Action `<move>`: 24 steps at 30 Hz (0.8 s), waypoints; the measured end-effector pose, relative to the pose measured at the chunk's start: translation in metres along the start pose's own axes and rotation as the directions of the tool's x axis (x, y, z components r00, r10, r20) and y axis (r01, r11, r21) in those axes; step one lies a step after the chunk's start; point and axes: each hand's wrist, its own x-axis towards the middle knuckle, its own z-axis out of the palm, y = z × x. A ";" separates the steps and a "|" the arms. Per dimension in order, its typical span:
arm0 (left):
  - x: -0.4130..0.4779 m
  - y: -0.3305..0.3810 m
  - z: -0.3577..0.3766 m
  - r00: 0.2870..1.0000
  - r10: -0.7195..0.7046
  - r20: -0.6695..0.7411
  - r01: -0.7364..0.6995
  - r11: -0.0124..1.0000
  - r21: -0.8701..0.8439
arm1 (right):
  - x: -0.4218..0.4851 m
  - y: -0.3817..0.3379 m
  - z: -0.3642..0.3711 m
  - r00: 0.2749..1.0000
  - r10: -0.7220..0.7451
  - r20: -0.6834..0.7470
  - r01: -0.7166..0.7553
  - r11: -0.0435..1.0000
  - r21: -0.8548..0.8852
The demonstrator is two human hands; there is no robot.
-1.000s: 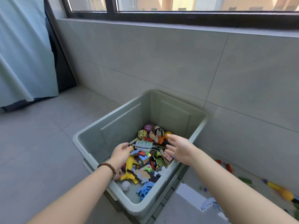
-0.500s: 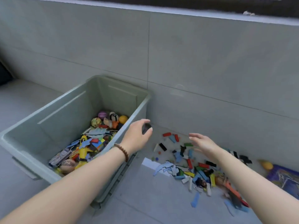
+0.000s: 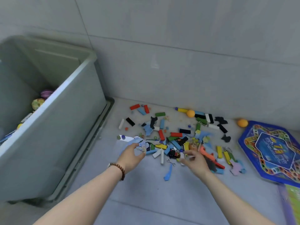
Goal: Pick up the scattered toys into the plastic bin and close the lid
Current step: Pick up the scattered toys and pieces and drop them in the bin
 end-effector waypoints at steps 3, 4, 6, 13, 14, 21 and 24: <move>0.011 -0.005 0.023 0.999 -0.021 0.031 0.021 1.000 0.007 | 0.008 0.015 0.010 0.997 -0.057 -0.045 0.055 0.997 -0.052; 0.015 -0.006 0.029 0.999 -0.023 0.035 0.023 1.000 0.005 | 0.012 0.018 0.013 0.995 -0.083 -0.057 0.079 0.995 -0.066; 0.022 -0.007 0.038 1.000 -0.013 0.024 0.013 1.000 0.002 | 0.020 0.019 0.016 0.990 -0.127 -0.065 0.120 0.988 -0.096; 0.034 -0.008 0.062 0.999 0.018 -0.048 -0.020 0.999 -0.048 | 0.037 0.018 0.026 0.967 -0.245 -0.069 0.222 0.946 -0.238; 0.035 -0.008 0.064 0.998 0.025 -0.058 -0.028 0.998 -0.053 | 0.039 0.018 0.030 0.967 -0.245 -0.067 0.221 0.941 -0.256; 0.044 -0.004 0.080 0.994 0.037 -0.099 -0.036 0.999 0.013 | 0.042 0.011 0.049 0.961 -0.263 -0.085 0.215 0.904 -0.369; 0.048 -0.002 0.081 0.993 0.035 -0.111 -0.027 0.997 0.070 | 0.042 0.006 0.046 0.964 -0.212 -0.161 0.192 0.972 -0.133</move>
